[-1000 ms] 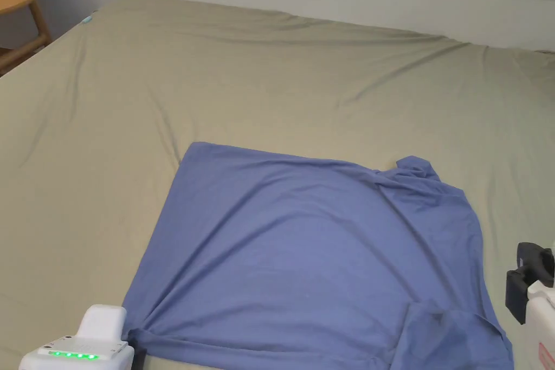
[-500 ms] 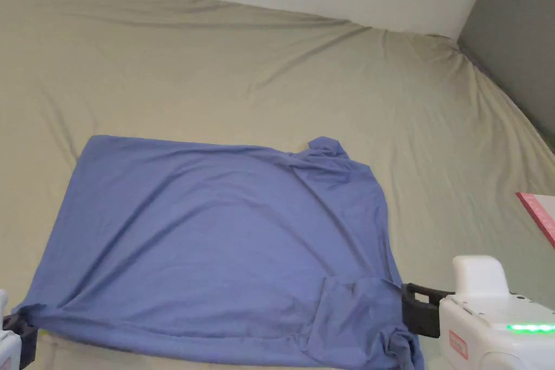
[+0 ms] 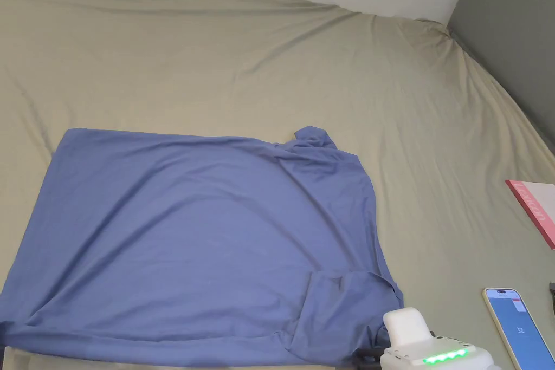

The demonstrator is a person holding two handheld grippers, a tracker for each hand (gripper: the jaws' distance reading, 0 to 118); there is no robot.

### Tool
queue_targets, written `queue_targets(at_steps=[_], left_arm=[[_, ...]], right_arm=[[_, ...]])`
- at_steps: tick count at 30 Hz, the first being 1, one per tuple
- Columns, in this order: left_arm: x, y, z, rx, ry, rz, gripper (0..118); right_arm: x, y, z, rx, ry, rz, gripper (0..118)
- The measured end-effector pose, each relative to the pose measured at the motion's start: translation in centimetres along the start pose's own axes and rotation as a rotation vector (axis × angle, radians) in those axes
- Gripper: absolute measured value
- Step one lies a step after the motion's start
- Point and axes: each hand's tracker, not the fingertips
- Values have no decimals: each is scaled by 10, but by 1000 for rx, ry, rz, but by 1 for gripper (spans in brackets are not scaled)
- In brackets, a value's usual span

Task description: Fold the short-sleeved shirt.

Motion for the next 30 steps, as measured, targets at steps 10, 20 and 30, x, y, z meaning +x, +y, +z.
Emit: queue_targets(at_steps=[10, 20, 30], left_arm=[[3, 5, -1, 1, 10, -11, 5], [-4, 33, 13, 132, 16, 69, 5], [3, 93, -42, 133, -2, 52, 5]], right_arm=[[6, -2, 5, 72, 148, 25, 6], [50, 18, 71, 355, 237, -130, 6], [46, 106, 15, 225, 146, -128, 6]])
